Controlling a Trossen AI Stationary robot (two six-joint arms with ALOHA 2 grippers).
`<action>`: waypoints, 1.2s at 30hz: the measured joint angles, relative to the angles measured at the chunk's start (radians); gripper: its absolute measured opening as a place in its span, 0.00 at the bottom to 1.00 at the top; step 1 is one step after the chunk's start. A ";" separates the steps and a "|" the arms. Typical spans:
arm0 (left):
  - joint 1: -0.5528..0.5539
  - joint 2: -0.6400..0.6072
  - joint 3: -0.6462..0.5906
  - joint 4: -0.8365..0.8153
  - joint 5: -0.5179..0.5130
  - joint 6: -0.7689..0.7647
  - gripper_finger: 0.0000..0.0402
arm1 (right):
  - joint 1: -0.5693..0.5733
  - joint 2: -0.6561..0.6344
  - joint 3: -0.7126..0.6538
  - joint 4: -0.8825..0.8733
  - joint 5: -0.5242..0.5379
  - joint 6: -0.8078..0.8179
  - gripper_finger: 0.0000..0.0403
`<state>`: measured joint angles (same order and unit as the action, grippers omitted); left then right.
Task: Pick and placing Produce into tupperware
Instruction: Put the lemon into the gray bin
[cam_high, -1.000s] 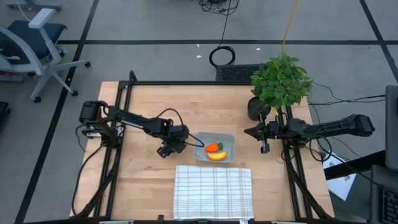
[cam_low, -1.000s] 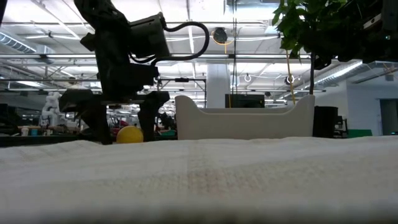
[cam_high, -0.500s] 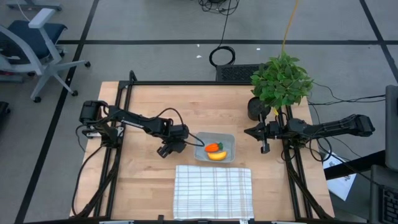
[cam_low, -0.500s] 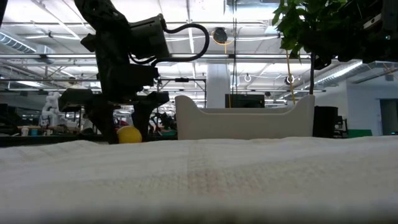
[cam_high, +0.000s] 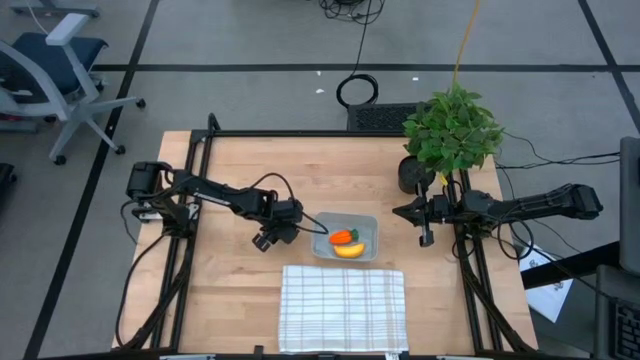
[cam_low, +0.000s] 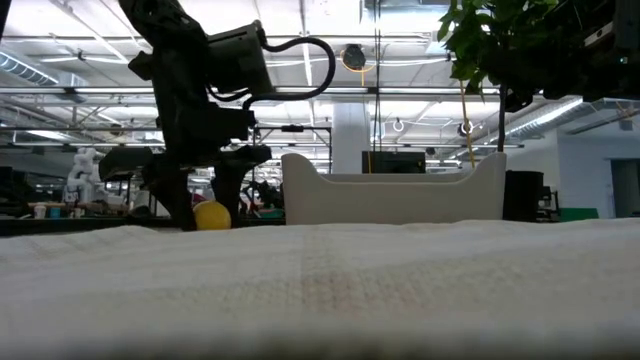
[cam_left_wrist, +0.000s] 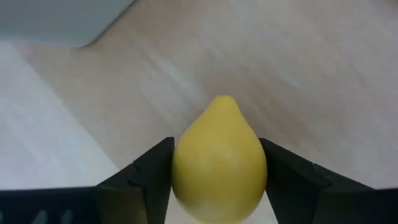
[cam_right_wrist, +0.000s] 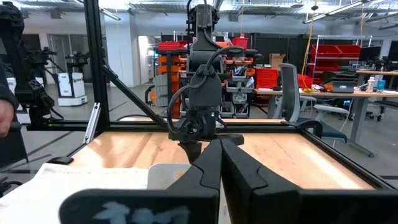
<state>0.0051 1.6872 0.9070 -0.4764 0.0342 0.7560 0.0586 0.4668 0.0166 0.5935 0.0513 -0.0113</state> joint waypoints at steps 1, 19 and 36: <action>0.000 -0.004 0.000 -0.001 -0.009 0.001 0.53 | 0.000 0.000 0.000 0.000 0.000 0.000 0.00; 0.054 -0.280 0.095 -0.193 -0.111 -0.191 0.54 | 0.000 0.010 0.000 0.022 0.000 0.003 0.00; 0.238 -0.580 -0.069 -0.072 0.257 -0.391 0.52 | 0.000 0.022 0.000 0.023 -0.002 0.003 0.00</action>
<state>0.2428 1.1068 0.8379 -0.5481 0.2911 0.3651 0.0589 0.4889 0.0166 0.6167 0.0491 -0.0086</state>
